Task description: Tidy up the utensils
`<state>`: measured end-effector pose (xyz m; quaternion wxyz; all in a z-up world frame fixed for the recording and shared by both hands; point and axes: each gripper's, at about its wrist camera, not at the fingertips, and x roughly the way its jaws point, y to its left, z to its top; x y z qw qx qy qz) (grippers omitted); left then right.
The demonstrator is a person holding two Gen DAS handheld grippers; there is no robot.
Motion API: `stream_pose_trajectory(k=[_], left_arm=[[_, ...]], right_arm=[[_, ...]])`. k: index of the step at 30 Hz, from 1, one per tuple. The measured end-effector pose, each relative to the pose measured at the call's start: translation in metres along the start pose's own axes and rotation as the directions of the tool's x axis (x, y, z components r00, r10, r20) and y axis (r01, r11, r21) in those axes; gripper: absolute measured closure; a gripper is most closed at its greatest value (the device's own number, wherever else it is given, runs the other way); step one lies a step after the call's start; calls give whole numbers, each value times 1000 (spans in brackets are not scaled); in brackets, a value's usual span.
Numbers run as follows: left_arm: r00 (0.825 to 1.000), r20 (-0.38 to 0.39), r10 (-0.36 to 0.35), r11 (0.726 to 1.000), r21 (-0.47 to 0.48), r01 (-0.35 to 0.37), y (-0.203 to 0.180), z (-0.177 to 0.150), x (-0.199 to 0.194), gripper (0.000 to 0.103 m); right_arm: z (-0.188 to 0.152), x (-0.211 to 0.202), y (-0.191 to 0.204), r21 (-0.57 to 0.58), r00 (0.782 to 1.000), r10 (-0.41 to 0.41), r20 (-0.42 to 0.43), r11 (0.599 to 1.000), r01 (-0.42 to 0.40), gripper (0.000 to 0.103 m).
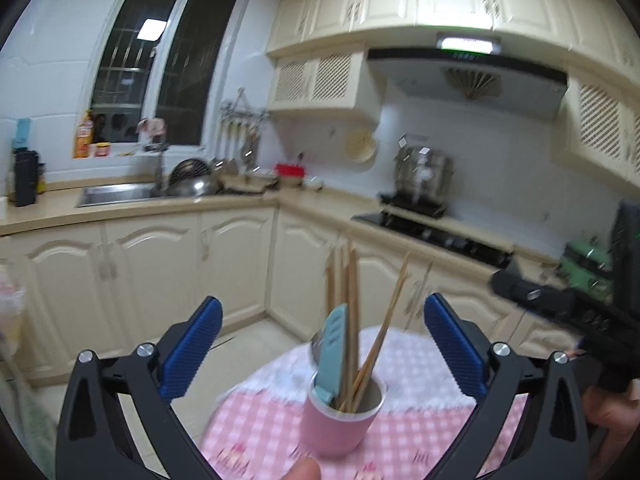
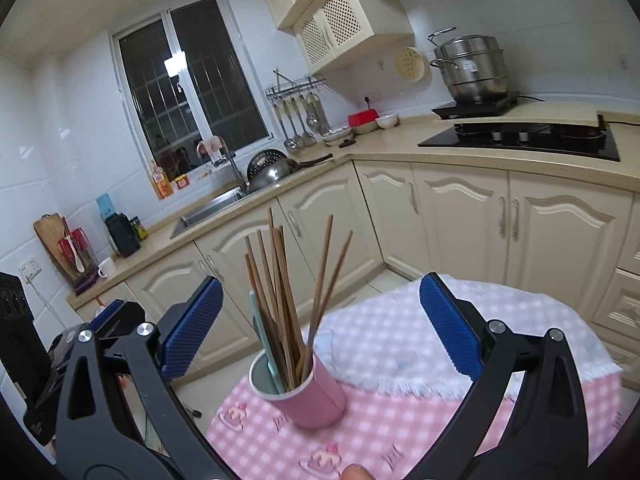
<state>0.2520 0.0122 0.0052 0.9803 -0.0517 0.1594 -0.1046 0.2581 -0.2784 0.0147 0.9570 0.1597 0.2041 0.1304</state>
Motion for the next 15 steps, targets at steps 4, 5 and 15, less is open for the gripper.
stream_pose_trajectory(k=[4, 5, 15], left_arm=[[997, -45, 64, 998, 24, -63, -4, 0, -30, 4], [996, -54, 74, 997, 30, -72, -6, 0, -36, 4], [983, -90, 163, 984, 90, -155, -30, -7, -101, 4]], right_arm=[[-4, -28, 6, -20, 999, -17, -27, 1000, 16, 6], [-7, -36, 8, -27, 999, -20, -36, 999, 19, 6], [-35, -86, 16, -91, 995, -85, -51, 993, 81, 6]])
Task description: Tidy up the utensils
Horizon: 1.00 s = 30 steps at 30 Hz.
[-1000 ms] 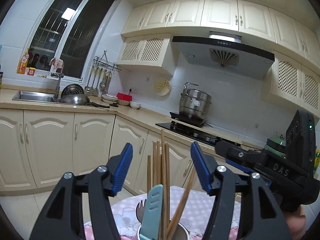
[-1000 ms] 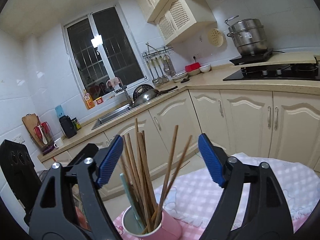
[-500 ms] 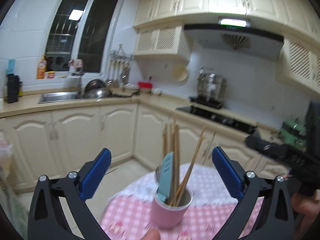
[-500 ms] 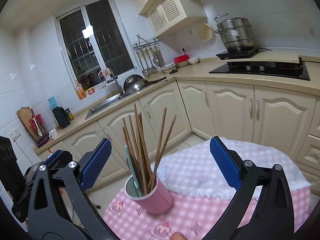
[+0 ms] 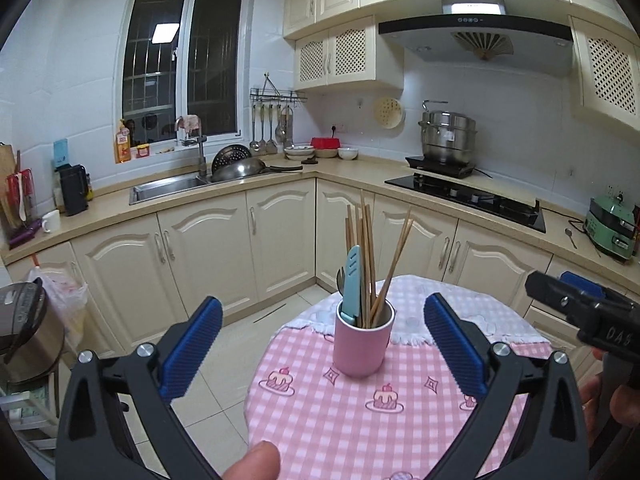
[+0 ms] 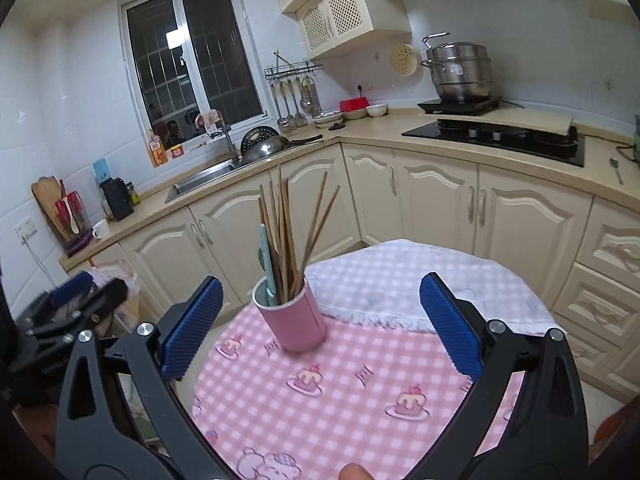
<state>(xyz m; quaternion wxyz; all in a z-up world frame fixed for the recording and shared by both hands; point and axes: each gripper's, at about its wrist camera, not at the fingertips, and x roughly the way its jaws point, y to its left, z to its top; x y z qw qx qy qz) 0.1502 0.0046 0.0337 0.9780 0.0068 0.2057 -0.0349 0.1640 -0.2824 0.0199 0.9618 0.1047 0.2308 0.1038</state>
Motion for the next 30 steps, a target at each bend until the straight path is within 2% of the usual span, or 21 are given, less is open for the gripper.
stream_pose_trajectory(k=[12, 19, 30], left_arm=[[998, 33, 47, 999, 10, -47, -11, -20, -37, 4], [995, 69, 76, 997, -13, -75, -8, -28, -49, 4], [992, 104, 73, 997, -30, -70, -5, -26, -67, 4]], right_arm=[[-22, -24, 8, -62, 998, -63, 22, 996, 64, 6], [-24, -38, 18, -88, 996, -72, 53, 993, 77, 6], [-23, -52, 29, -105, 994, -64, 90, 992, 73, 6]])
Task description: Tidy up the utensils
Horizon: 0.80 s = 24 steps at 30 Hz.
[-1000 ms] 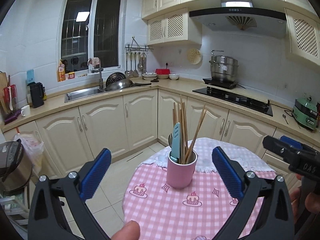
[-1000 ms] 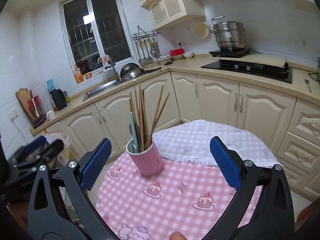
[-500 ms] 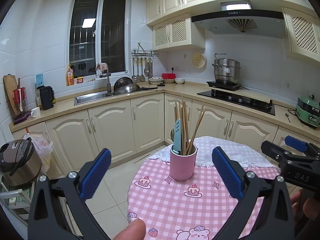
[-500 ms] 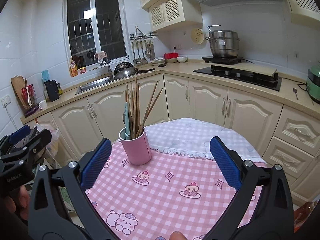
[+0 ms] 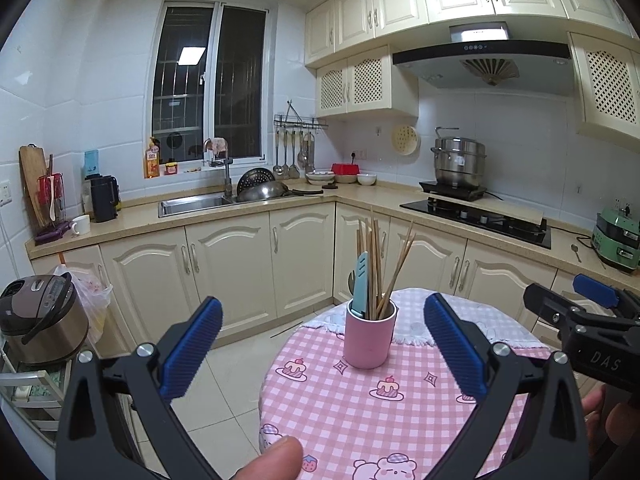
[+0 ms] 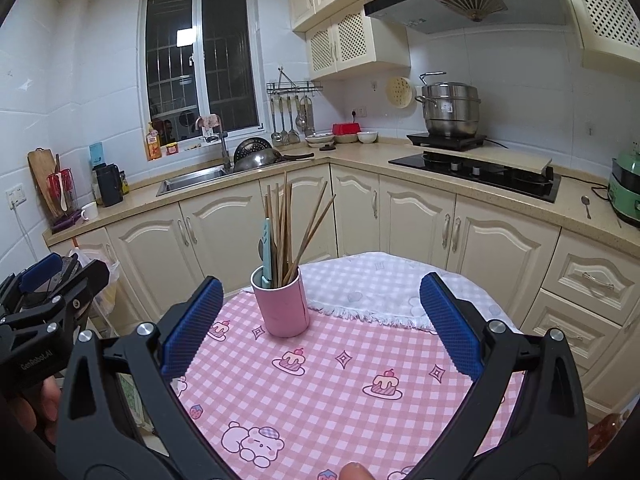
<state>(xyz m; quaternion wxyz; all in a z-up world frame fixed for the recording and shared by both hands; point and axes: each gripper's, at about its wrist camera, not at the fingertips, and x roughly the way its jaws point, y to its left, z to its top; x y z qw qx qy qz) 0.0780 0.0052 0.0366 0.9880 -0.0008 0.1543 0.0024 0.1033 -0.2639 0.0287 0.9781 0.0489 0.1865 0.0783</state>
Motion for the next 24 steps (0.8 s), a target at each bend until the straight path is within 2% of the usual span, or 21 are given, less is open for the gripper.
stream_pose_trajectory(k=[24], left_arm=[[1000, 22, 10, 1000, 5, -10, 3, 0, -8, 4]], right_arm=[[4, -9, 6, -28, 1000, -8, 26, 1000, 9, 6]])
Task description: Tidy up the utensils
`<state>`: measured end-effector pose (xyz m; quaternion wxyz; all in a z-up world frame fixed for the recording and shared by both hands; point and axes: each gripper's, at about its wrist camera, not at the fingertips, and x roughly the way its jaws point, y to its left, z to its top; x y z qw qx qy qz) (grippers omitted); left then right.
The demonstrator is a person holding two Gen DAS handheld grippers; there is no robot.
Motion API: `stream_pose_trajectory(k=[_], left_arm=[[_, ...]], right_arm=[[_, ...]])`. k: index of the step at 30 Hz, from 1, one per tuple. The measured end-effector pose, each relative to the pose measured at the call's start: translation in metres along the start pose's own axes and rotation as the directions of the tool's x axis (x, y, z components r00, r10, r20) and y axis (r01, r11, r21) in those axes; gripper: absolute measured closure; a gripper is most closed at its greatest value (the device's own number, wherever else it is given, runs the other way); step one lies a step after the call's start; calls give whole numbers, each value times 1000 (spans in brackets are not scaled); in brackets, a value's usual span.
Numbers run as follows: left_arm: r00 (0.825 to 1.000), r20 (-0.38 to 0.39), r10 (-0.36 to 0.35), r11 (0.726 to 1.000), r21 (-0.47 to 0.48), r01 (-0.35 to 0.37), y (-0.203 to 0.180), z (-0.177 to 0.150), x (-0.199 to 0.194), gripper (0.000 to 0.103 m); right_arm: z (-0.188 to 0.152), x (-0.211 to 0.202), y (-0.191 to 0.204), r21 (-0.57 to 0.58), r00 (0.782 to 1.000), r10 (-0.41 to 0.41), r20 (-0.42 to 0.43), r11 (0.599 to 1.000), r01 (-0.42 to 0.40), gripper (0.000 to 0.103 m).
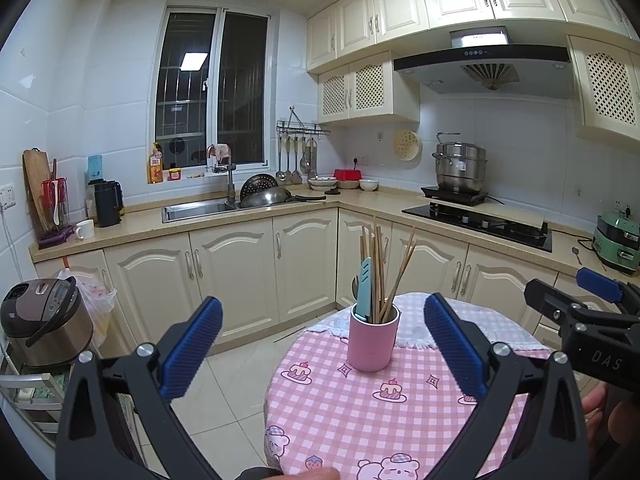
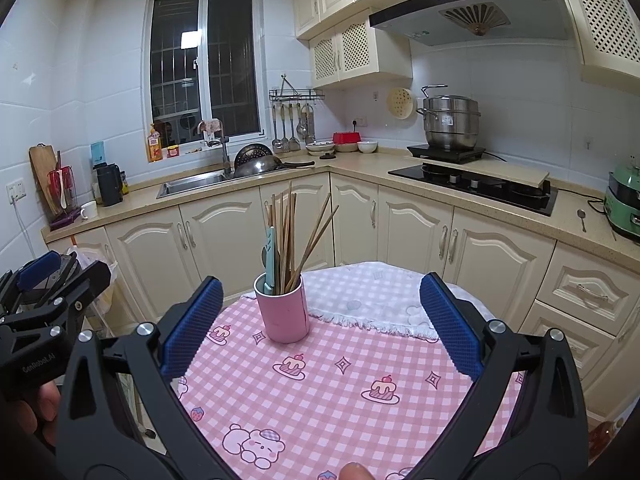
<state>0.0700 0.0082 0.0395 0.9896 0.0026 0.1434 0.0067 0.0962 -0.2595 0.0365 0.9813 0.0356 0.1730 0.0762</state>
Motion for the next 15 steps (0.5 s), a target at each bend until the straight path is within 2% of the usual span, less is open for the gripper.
stream_pose_trajectory(k=[15], left_arm=[[1000, -10, 6, 999, 32, -5, -3, -1, 6, 4]], right_arm=[[-4, 8, -3, 12, 1000, -3, -22, 1000, 3, 6]])
